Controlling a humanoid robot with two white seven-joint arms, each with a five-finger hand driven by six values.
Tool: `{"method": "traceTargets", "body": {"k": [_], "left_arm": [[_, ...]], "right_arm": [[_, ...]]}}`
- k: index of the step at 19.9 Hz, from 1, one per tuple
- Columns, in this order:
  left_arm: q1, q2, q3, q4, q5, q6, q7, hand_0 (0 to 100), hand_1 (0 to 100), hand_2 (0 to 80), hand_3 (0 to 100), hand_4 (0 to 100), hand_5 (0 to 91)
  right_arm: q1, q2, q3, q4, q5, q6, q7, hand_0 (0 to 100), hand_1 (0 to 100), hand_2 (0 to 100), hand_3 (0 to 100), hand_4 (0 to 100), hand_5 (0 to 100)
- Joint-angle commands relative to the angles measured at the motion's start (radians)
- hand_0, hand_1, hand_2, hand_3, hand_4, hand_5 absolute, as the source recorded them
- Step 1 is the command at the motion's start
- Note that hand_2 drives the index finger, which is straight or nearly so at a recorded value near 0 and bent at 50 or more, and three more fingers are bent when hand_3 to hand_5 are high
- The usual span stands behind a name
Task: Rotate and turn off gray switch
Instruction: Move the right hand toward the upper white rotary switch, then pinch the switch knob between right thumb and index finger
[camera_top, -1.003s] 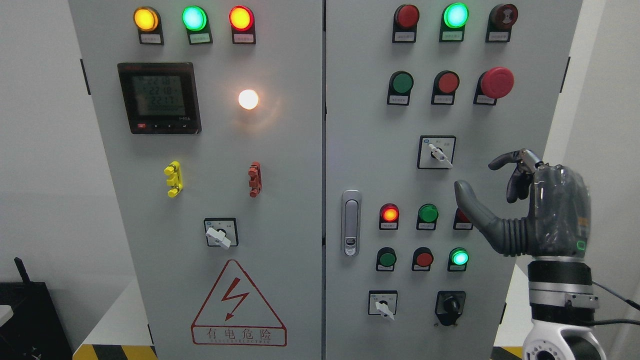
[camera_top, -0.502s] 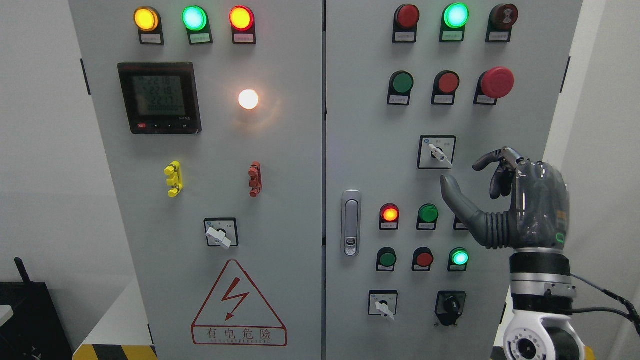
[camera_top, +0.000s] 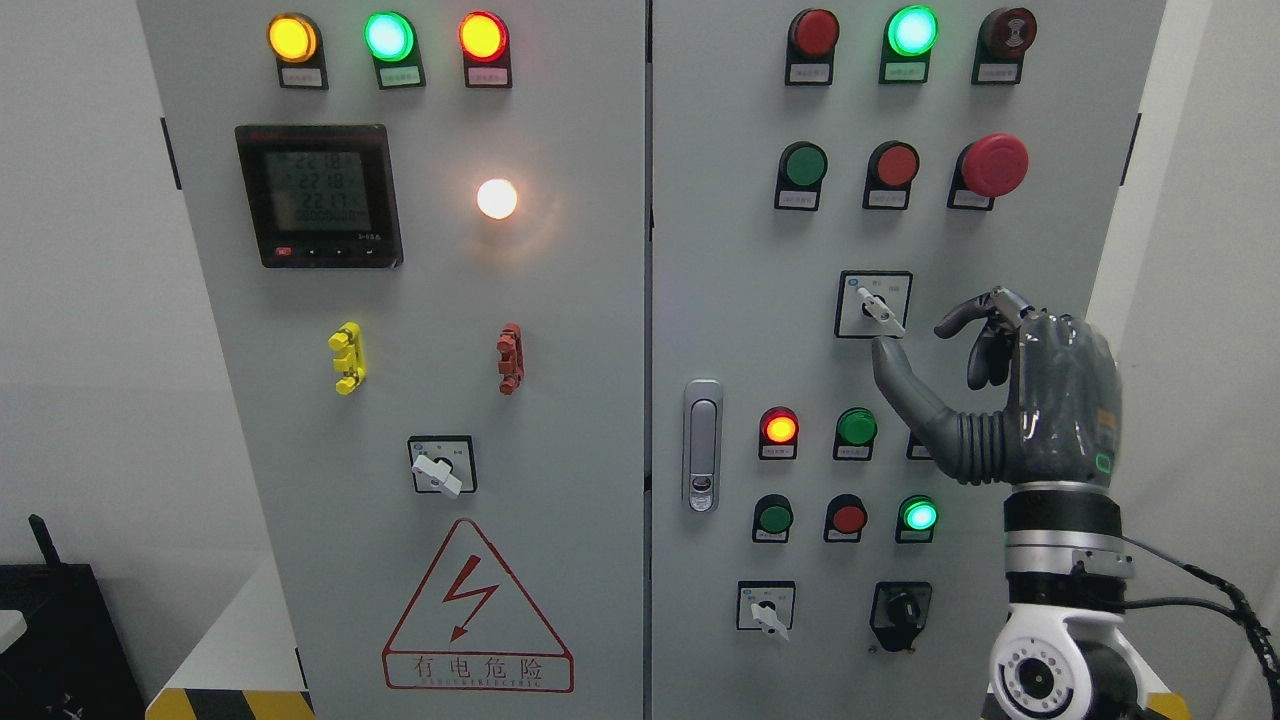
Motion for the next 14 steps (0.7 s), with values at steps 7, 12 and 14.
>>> {"method": "traceTargets", "body": {"k": [7, 12, 14], "left_arm": [[-0.009, -0.001, 0.008, -0.025, 0.020, 0.000, 0.000, 12, 39, 0.0, 0, 0, 0.0], [-0.009, 0.001, 0.008, -0.025, 0.020, 0.000, 0.000, 12, 39, 0.0, 0, 0, 0.0], [-0.009, -0.001, 0.008, -0.025, 0.020, 0.000, 0.000, 12, 39, 0.0, 0, 0, 0.0]], "right_arm": [[-0.040, 0.003, -0.005, 0.055, -0.005, 0.005, 0.002, 6, 39, 57, 97, 99, 100], [-0.048, 0.003, -0.005, 0.076, -0.005, 0.005, 0.002, 6, 39, 58, 97, 99, 100], [-0.057, 0.003, -0.007, 0.086, -0.005, 0.005, 0.002, 6, 39, 58, 97, 99, 100]]}}
